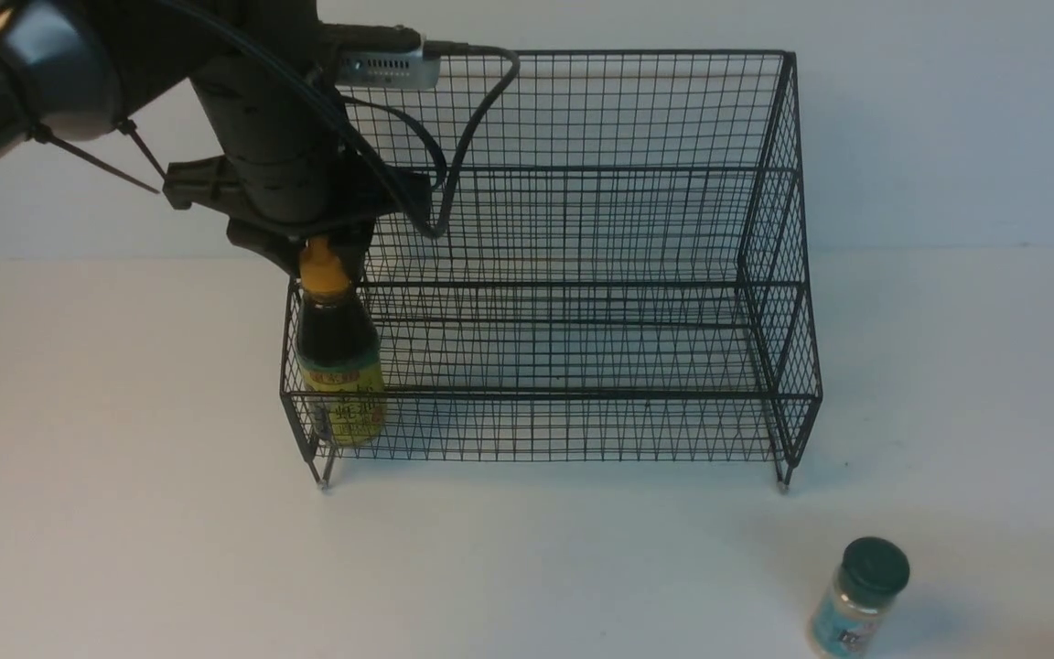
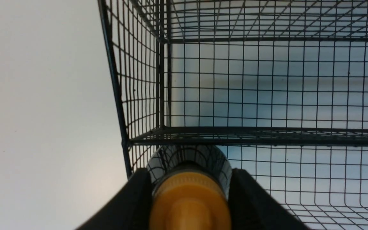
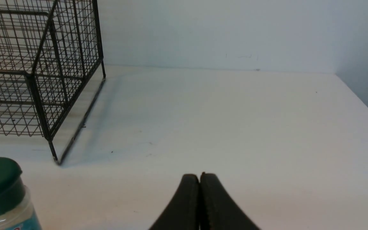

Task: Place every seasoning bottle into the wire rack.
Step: Use the left arm to put the condiment bottle back on the shelf, then use the right arm to grab the condiment bottle closest to it

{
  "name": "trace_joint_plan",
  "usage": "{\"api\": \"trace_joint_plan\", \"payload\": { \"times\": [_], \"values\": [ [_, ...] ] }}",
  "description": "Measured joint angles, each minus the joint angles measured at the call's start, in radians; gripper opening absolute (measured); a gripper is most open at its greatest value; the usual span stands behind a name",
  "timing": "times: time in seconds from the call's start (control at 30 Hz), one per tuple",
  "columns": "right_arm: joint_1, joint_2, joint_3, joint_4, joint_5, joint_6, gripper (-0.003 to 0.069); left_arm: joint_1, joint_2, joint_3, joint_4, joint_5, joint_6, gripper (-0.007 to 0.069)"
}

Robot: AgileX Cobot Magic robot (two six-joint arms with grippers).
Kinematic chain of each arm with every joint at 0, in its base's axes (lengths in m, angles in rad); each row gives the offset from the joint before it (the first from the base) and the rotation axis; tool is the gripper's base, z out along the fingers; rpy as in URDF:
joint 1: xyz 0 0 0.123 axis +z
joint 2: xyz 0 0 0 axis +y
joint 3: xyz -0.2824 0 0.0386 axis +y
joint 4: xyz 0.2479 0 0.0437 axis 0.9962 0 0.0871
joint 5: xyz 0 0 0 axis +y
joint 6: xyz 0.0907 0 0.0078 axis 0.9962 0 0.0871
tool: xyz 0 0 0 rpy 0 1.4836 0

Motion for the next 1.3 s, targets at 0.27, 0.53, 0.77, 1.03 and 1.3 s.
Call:
{"api": "trace_joint_plan", "payload": {
  "times": [0.27,0.53,0.77,1.03,1.3],
  "values": [
    [0.000,0.000,0.000,0.000,0.000,0.000,-0.0015,0.000,0.009,0.002,-0.010,0.017,0.070,0.0424],
    [0.000,0.000,0.000,0.000,0.000,0.000,-0.0015,0.000,-0.032,0.002,-0.006,0.020,0.085,0.0450],
    [0.000,0.000,0.000,0.000,0.000,0.000,-0.0015,-0.003,-0.145,-0.012,0.018,0.022,0.088,0.0450],
    [0.000,0.000,0.000,0.000,0.000,0.000,-0.0015,-0.031,-0.371,-0.013,0.016,0.040,0.227,0.0363],
    [0.000,0.000,0.000,0.000,0.000,0.000,-0.0015,-0.032,-0.802,0.180,-0.111,0.041,0.318,0.0008]
  ]
}}
